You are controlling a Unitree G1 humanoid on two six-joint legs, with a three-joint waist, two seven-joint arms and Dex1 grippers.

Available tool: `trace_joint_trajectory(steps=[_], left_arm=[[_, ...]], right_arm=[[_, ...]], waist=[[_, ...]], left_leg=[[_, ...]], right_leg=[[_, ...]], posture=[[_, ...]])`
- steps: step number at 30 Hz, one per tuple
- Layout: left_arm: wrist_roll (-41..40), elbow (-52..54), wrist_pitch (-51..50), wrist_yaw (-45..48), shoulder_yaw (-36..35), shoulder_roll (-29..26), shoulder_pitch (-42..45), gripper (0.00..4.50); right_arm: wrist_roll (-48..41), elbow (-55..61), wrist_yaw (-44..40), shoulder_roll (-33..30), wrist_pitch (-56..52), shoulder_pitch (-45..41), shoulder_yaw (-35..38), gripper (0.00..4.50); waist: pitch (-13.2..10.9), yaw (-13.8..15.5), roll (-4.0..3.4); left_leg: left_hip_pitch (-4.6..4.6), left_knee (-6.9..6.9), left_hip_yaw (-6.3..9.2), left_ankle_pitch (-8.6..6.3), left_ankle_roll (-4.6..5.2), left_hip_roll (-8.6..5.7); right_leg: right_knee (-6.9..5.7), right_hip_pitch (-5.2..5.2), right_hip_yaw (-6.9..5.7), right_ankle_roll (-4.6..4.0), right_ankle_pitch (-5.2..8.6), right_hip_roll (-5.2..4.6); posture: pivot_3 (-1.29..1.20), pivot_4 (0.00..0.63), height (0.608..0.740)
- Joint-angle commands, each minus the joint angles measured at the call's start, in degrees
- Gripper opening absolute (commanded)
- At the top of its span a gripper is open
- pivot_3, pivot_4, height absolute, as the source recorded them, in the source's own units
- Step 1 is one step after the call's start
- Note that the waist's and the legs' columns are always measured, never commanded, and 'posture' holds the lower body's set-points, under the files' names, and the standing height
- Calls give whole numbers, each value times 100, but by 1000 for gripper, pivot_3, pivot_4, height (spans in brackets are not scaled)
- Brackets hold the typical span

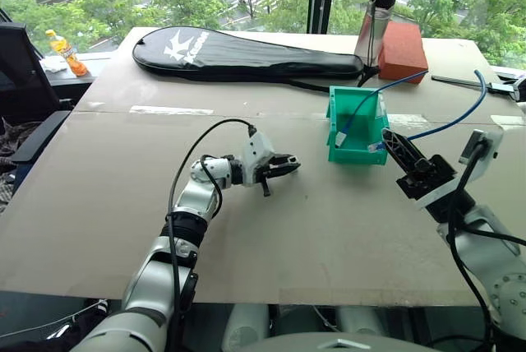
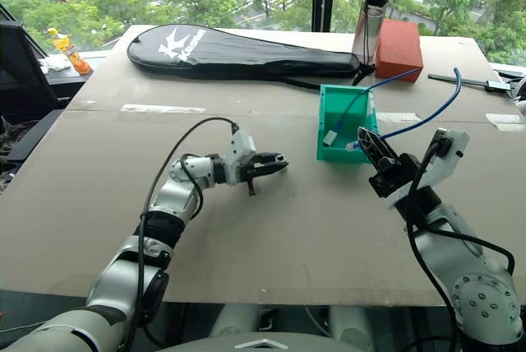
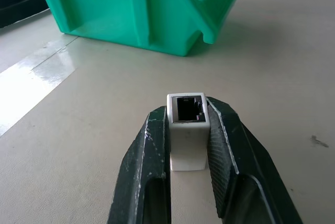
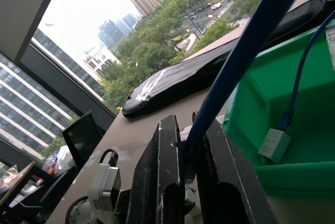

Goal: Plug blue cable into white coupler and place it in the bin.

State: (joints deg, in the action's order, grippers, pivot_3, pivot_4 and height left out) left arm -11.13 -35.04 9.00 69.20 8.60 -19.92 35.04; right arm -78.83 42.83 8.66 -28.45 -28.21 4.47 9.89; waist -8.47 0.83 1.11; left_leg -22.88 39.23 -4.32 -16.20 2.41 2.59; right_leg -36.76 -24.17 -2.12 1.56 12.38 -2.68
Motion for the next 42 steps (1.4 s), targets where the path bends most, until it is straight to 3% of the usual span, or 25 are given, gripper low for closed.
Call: trace_joint_trajectory(steps=[1,10,16,20,32,42], left_arm=[[-206,228,-186,677,157,68,282,364],[430,-46,-203,207,784,1202,747,364],[1025,-382,-244,-738,1128,1866,840,364],[1135,-219,-150,-574,1364,1831,536,364],[1082,141,-290,-406,1355,1635,391,364],[1109,125,-268,-414,1361,1626,407,364]], right_arm=[[261,221,-739,-538,-131,151,383,0],[1195,-518,-2847,-1850,-389,169,720,0],[2222,-1290,-4098,-2341,-340,-337,365,0],[3083,-1955,-5042,-2542,-206,-939,-283,0],[4419,-3030,-6756,-2072,451,-2177,-1346,0],[5133,-3472,-7247,-1652,890,-2319,-1616,0]], waist=[[0,-2,0],[-2,-1,5],[-5,-4,10],[-5,-17,8],[-5,-5,8],[-5,-4,7]], left_leg=[[0,0,-1,0,0,0],[-2,8,5,-5,8,-22],[1,6,10,-5,9,-26],[5,3,15,-5,9,-25],[5,6,19,-5,8,-26],[5,6,19,-4,8,-26]], right_leg=[[0,0,1,0,0,0],[2,3,3,1,0,-3],[2,1,6,3,0,1],[1,0,10,2,0,5],[1,0,10,3,0,5],[0,0,8,3,0,4]], posture=[[0,150,740],[0,150,740],[0,150,740],[0,150,740],[0,150,740],[0,150,740]])
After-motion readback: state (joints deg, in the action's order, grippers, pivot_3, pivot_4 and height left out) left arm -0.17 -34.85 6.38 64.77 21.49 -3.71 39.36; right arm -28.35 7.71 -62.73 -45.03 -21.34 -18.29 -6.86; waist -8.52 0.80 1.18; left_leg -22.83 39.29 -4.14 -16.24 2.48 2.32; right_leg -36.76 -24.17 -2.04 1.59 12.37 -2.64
